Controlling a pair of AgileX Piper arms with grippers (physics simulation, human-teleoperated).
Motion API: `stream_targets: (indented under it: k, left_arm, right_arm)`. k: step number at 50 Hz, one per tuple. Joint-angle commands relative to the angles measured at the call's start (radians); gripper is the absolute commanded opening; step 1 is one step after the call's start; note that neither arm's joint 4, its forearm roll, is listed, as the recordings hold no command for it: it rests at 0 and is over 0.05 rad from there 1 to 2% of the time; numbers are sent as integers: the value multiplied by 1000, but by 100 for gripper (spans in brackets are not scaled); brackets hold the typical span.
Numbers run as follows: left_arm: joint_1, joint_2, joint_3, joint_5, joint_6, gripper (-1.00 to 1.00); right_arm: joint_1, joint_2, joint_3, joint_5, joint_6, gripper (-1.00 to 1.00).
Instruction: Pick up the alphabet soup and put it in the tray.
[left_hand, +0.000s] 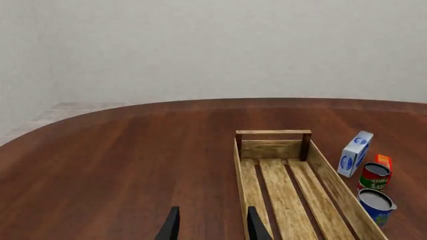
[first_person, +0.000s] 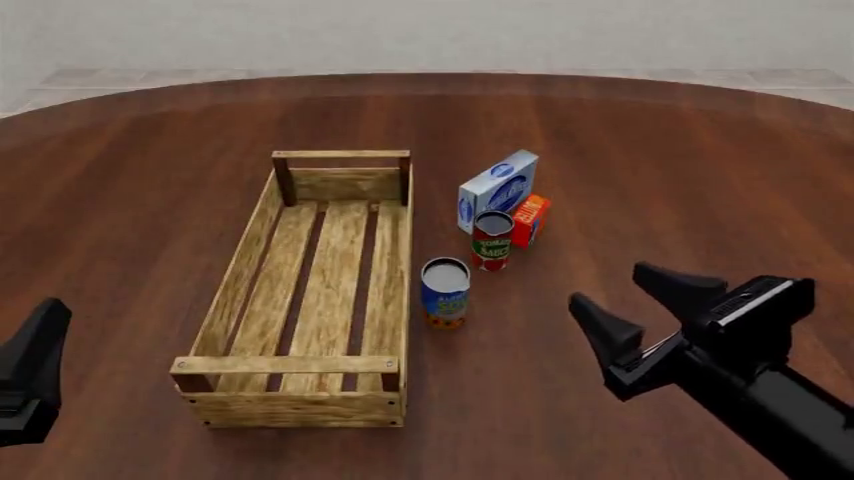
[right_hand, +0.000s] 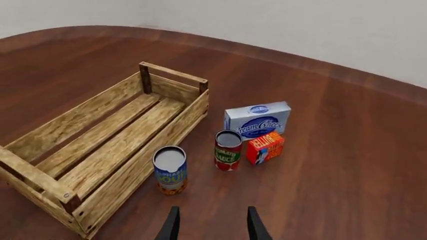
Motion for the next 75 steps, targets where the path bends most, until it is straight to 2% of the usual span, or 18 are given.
stream_targets:
  k: [1,21,35,47,58,68,75]
  left_arm:
    - [0,0,0,0,0,100]
    - [0,0,0,0,0,100]
    - [0,0,0,0,0,100]
    - [0,0,0,0,0,100]
    - [0,0,0,0,0,100]
    - [0,0,0,0,0,100]
    - [0,0,0,0,0,100]
  right_arm:
    - [29,108,-17,-67,10,100]
    - [41,280,-48,-181,5,100]
    - [32,357,-90,-212,-12,100]
    - [48,460,-113,-261,1,100]
    - [84,522,-140,-276,-16,100]
    - [134,542,-163,-245,-43,100]
    - [120,545,-185,-222,-64,100]
